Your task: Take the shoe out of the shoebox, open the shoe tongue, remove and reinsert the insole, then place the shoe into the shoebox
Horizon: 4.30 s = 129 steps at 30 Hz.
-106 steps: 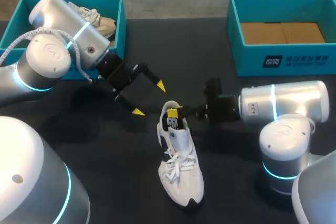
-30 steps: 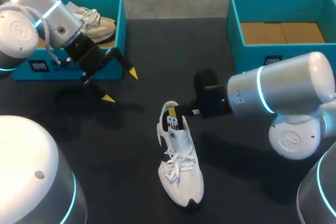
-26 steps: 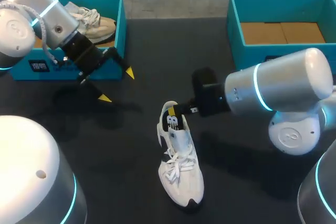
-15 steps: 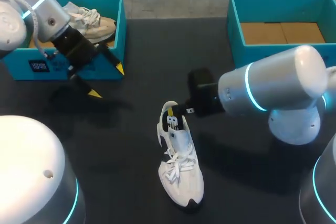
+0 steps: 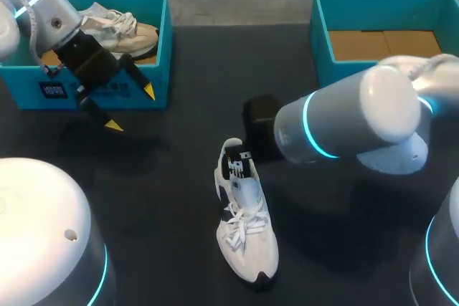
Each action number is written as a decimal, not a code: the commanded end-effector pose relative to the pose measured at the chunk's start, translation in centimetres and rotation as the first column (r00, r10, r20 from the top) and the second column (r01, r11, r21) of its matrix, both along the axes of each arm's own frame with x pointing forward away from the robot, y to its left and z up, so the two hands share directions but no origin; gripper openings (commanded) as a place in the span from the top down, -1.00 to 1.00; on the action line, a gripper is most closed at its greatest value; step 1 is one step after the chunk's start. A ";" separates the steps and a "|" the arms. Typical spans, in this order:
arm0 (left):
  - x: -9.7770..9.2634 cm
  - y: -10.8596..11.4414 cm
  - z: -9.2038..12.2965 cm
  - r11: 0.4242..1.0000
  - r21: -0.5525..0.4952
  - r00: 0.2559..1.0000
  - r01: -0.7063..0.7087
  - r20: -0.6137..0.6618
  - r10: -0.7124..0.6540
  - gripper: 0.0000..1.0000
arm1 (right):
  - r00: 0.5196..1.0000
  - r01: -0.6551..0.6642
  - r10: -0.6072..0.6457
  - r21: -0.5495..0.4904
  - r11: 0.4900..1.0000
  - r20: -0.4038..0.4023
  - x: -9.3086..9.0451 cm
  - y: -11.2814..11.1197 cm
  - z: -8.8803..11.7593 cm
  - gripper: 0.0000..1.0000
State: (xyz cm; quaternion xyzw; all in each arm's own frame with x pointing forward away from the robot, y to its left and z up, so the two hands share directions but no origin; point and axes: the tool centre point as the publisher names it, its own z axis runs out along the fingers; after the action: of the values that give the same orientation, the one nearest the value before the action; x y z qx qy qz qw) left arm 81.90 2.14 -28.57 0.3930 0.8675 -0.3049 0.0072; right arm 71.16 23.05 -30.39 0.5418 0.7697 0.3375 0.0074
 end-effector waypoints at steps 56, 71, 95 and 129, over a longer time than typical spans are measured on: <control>1.8 3.0 0.1 0.996 0.084 1.000 -0.021 -0.010 0.022 -1.00 | 0.990 0.142 -0.131 -0.348 0.926 0.055 3.1 -0.5 -4.0 1.00; 1.8 3.0 0.1 0.996 0.084 1.000 -0.021 -0.010 0.022 -1.00 | 0.988 0.155 -0.149 -0.355 0.922 0.044 3.3 -1.0 -5.7 1.00; 1.8 3.0 0.1 0.996 0.084 1.000 -0.021 -0.010 0.022 -1.00 | 0.988 0.141 -0.153 -0.370 0.918 -0.005 4.4 -1.1 -8.8 1.00; 1.8 3.0 0.1 0.996 0.084 1.000 -0.021 -0.010 0.022 -1.00 | 0.977 0.206 -0.167 -0.396 0.895 0.130 4.4 -1.1 -5.4 1.00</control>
State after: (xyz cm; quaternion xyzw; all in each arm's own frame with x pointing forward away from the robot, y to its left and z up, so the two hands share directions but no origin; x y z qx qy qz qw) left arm 83.64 5.13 -28.49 0.3814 0.8836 -0.2714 -0.0087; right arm 75.15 21.95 -35.01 0.5838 0.7656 0.1889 0.1931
